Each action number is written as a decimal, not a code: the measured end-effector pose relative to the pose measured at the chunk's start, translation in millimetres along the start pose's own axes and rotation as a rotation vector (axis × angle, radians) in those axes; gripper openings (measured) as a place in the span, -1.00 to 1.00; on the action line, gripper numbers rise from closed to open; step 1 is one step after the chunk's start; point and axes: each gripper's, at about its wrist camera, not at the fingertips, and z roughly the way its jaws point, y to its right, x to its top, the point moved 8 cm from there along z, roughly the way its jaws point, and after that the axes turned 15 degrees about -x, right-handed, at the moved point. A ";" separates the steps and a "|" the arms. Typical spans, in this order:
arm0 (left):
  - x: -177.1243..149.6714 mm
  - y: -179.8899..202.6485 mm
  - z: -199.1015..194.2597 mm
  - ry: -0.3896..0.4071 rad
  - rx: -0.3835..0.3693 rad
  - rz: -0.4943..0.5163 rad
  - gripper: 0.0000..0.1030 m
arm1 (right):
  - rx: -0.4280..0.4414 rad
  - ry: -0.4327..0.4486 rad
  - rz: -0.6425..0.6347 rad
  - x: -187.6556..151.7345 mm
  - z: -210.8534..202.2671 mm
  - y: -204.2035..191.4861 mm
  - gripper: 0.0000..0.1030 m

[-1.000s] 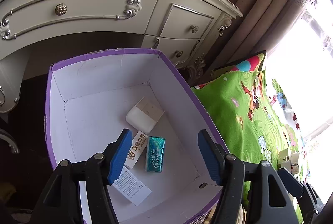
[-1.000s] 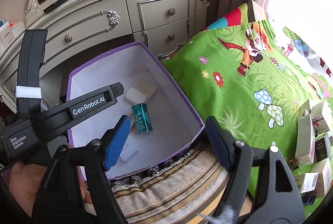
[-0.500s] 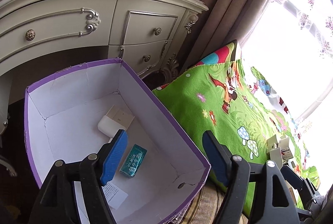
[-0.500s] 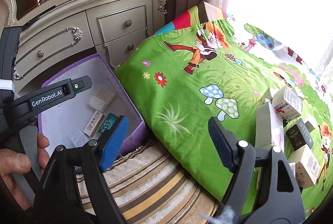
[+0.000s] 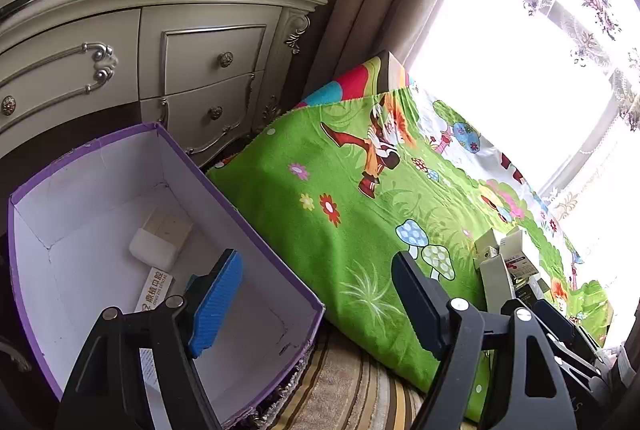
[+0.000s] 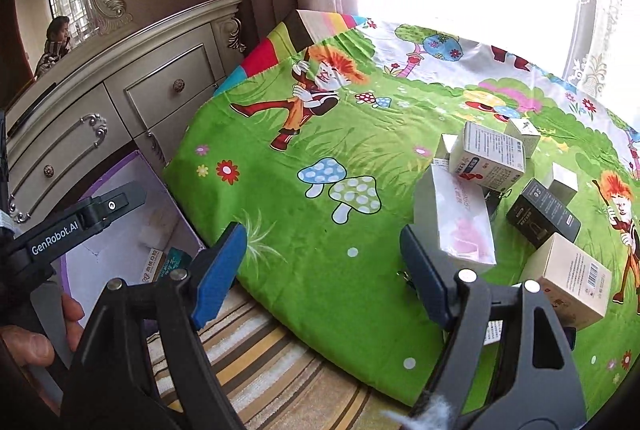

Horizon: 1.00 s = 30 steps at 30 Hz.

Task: Organize rigid objects
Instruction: 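Move both tools back to the pile of white boxes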

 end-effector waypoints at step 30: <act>-64.1 153.4 151.4 -0.457 -0.525 -0.067 0.52 | -0.115 -0.088 0.432 3.7 34.4 166.9 0.71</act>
